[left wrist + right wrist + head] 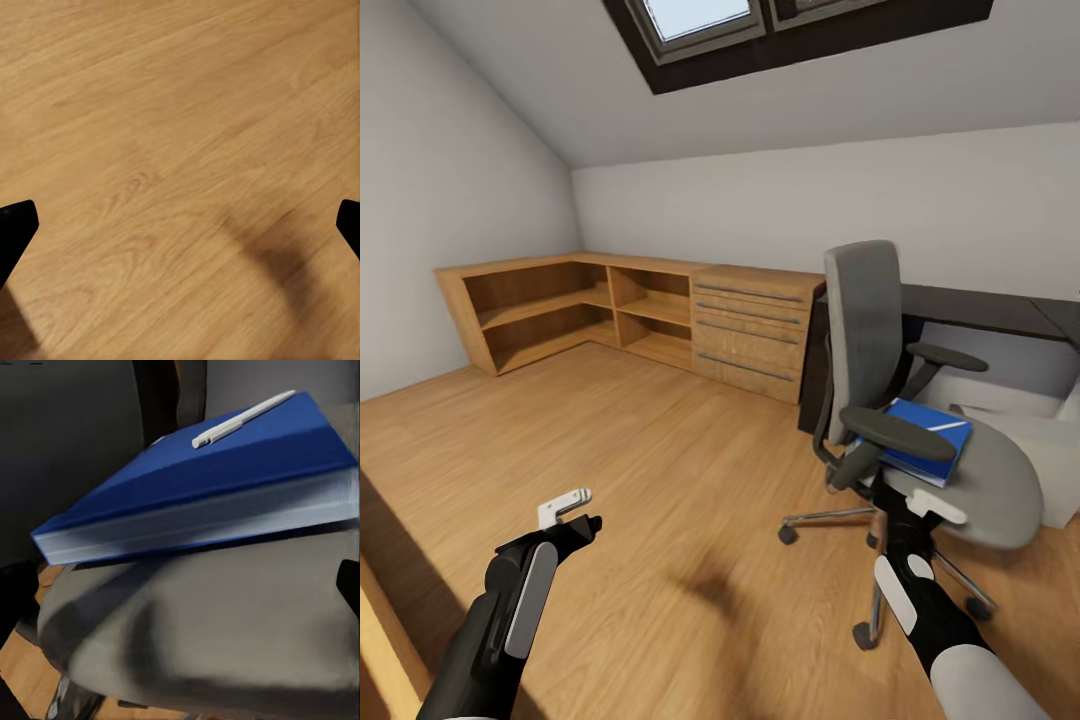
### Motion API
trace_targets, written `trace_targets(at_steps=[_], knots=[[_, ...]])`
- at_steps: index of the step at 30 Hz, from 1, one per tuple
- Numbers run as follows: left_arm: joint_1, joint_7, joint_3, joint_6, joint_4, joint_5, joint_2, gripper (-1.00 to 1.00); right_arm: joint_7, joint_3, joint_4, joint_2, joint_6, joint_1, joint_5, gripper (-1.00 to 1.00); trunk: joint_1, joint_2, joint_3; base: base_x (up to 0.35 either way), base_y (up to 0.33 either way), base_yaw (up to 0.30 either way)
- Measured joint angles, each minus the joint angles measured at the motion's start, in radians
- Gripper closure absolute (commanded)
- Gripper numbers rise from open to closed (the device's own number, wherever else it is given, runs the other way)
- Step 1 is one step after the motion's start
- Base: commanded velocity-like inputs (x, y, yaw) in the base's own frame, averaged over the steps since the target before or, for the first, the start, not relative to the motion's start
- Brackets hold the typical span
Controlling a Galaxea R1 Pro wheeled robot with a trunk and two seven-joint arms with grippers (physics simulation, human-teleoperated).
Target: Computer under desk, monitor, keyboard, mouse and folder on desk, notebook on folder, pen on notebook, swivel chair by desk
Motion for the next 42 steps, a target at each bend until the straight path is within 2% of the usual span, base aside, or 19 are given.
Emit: trace_targets(at_steps=[14,36,42], knots=[[0.000,0.001,0.000,0.001,-0.002,0.000,0.000,-1.00,0.002,-0.005,0.000,-0.002,-0.022,0.000,0.000,-1.00,0.000,0.000,0.013,-0.087,0.000,-0.233],[0.000,0.002,0.003,0.000,-0.040,-0.001,0.001,-1.00,0.000,-0.009,0.004,-0.008,-0.020,0.001,-0.009,-1.00,0.000,0.000,0.034,-0.004,0.000,-0.246],[0.000,0.002,0.003,0.001,-0.043,-0.002,0.000,-1.00,-0.001,-0.013,0.005,-0.007,-0.019,0.001,-0.015,-1.00,0.000,0.000,0.036,0.000,0.000,-0.085]])
